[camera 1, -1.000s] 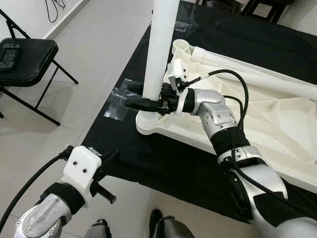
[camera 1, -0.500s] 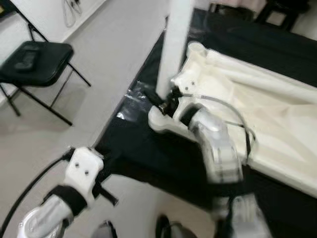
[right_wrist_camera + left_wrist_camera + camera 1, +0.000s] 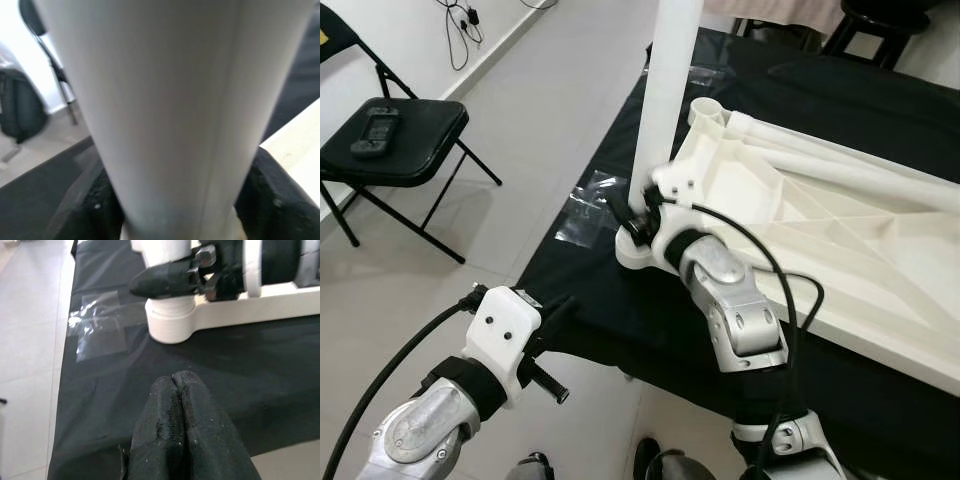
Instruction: Building children table
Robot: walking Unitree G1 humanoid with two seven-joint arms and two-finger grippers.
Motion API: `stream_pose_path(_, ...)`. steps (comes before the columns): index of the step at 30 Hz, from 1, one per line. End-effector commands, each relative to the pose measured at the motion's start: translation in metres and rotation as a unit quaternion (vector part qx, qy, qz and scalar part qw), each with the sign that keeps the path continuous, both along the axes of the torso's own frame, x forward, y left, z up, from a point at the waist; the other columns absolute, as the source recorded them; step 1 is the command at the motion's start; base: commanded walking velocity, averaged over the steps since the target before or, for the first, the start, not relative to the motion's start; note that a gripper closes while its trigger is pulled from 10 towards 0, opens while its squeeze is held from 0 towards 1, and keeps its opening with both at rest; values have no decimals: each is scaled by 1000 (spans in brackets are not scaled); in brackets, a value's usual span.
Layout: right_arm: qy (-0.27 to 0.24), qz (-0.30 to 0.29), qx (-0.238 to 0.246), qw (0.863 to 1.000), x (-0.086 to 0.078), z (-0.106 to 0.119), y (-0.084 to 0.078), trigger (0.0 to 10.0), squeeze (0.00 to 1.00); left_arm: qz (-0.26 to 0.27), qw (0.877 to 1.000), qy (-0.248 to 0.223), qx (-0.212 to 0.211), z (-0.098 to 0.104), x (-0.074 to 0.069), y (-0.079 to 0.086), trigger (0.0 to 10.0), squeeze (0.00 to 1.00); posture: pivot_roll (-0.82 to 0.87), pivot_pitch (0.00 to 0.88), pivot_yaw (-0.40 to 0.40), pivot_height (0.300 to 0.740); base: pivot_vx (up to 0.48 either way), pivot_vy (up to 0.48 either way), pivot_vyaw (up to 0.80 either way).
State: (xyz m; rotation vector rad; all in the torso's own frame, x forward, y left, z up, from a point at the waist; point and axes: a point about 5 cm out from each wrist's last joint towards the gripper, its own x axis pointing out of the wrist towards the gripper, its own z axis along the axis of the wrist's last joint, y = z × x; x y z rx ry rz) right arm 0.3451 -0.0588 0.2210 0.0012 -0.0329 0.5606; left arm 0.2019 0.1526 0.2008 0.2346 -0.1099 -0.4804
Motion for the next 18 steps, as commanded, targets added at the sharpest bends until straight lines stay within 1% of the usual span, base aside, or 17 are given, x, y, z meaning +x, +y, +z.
stream_pose_path(1, -42, 69, 43, 996, 2, 19, 4, 10000, 992, -5, 1000, 9, 2, -4, 0, -2, 10000, 0, 173, 296, -131, 740, 0, 0, 0)
stream_pose_path(2, -42, 69, 43, 996, 2, 19, 4, 10000, 992, -5, 1000, 9, 2, -4, 0, -2, 10000, 0, 173, 296, -131, 740, 0, 0, 0)
stream_pose_path(3, -78, 129, 45, 987, -1, 32, 5, 10000, 51, -5, 1000, 9, 3, -4, 1, -3, 10000, 0, 175, 297, -131, 740, 0, 0, 0)
stream_pose_path(4, -100, 176, 42, 978, -3, 39, 6, 10000, 0, -5, 1000, 8, 3, -4, 1, -3, 10000, 0, 175, 297, -131, 740, 0, 0, 0)
stream_pose_path(5, -100, 176, 42, 978, -3, 39, 6, 10000, 0, -5, 1000, 8, 3, -4, 1, -3, 10000, 0, 175, 297, -131, 740, 0, 0, 0)
stream_pose_path(6, -115, 221, 29, 968, -4, 44, 4, 10000, 0, -4, 1000, 7, 3, -4, 1, -3, 10000, 0, 178, 296, -135, 740, 0, 0, 0)
stream_pose_path(7, -115, 221, 29, 968, -4, 44, 4, 10000, 0, -4, 1000, 7, 3, -4, 1, -3, 10000, 0, 178, 296, -135, 740, 0, 0, 0)
stream_pose_path(8, -131, 265, 9, 955, -4, 48, 2, 10000, 0, -3, 1000, 6, 2, -3, 1, -3, 10000, 0, 180, 297, -139, 740, 0, 0, 0)
stream_pose_path(9, -133, 304, -13, 943, -3, 49, 0, 10000, 0, -1, 1000, 5, 2, -3, 1, -3, 10000, 0, 182, 299, -141, 740, 0, 0, 0)
stream_pose_path(11, -136, 351, -50, 925, 0, 49, -2, 10000, 0, 1, 1000, 5, 0, -3, 0, -3, 10000, 0, 181, 304, -145, 740, 0, 0, 0)
stream_pose_path(12, -137, 363, -64, 920, 1, 48, -2, 10000, 0, 1, 1000, 5, 0, -3, 0, -3, 10000, 0, 181, 304, -145, 740, 0, 0, 0)
stream_pose_path(14, -132, 390, -67, 909, 6, 50, -2, 10000, 0, 2, 1000, 6, -1, -4, -1, -3, 10000, 0, 181, 308, -148, 740, 0, 0, 0)
stream_pose_path(16, -129, 407, -67, 902, 11, 52, -2, 10000, 0, 2, 1000, 6, -2, -4, -1, -4, 10000, 0, 184, 313, -152, 740, 0, 0, 0)
stream_pose_path(17, -129, 407, -67, 902, 11, 52, -2, 10000, 0, 2, 1000, 6, -2, -4, -1, -4, 10000, 0, 184, 313, -152, 740, 0, 0, 0)
stream_pose_path(18, -131, 418, -70, 896, 14, 55, -1, 5412, 0, 3, 1000, 7, -3, -4, -2, -4, 10000, 0, 179, 315, -157, 740, 0, 0, 0)
